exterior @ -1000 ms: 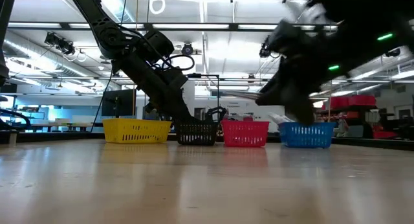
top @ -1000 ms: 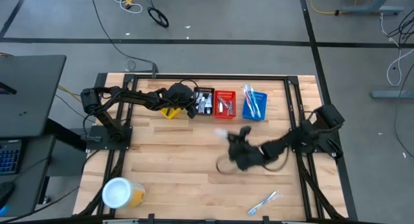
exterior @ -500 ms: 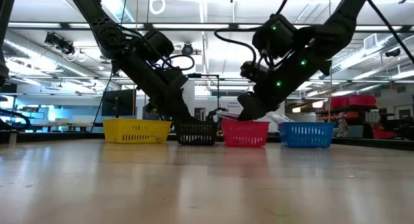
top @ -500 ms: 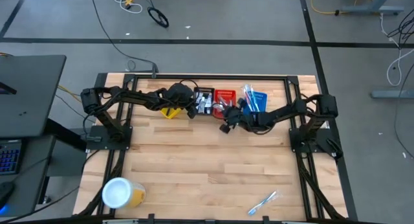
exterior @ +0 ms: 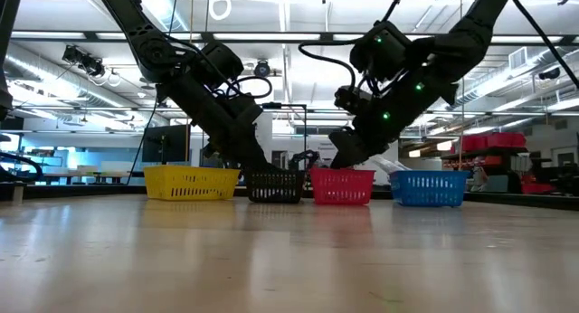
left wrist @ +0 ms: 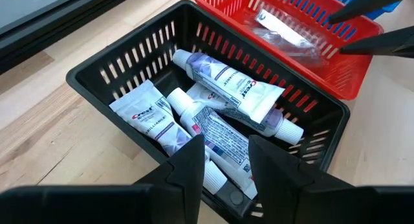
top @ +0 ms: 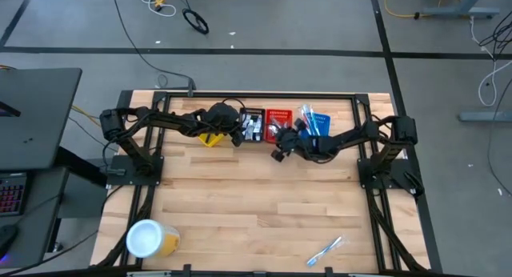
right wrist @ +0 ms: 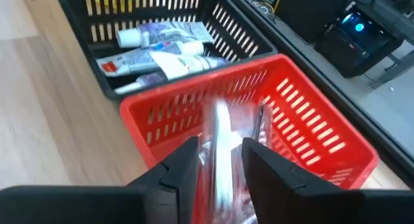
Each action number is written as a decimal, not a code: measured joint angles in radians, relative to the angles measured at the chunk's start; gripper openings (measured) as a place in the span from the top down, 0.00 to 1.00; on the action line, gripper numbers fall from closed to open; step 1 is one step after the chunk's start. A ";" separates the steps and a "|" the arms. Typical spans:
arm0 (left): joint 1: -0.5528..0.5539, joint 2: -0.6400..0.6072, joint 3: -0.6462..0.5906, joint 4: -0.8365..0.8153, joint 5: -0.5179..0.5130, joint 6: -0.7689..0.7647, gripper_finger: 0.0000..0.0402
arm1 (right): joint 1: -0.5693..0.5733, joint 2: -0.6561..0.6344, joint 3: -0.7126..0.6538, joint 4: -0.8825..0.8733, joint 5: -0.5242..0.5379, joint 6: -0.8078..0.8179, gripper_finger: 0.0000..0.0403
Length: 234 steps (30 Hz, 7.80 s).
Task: Pick & Place Travel size toiletries
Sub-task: Put the blue toothbrush into the blue basket, then return to Home Position
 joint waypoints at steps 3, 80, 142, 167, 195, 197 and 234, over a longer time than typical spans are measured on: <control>0.000 0.000 0.000 0.000 0.000 0.000 0.68 | 0.002 0.000 0.032 -0.034 0.001 -0.021 0.66; -0.132 0.000 0.000 0.352 0.379 -0.002 0.68 | 1.054 -0.057 0.010 -0.291 -0.281 0.250 0.91; -0.167 0.000 0.000 0.359 0.292 -0.003 0.68 | -0.204 -0.316 0.009 -0.727 0.158 0.557 0.76; -0.166 -0.118 0.000 0.225 0.345 -0.010 0.74 | -0.036 -0.347 0.009 -0.376 -0.212 0.274 0.80; -0.189 -1.375 -0.435 -0.300 0.039 0.292 0.97 | 0.092 -1.206 -0.285 -0.467 -0.626 -0.191 0.99; -0.189 -1.455 -0.485 -0.288 0.032 0.291 0.95 | 0.092 -1.252 -0.343 -0.429 -0.628 -0.166 0.99; -0.190 -1.648 -0.733 -0.069 0.099 0.241 0.96 | 0.094 -1.674 -0.712 -0.322 -0.698 -0.116 0.99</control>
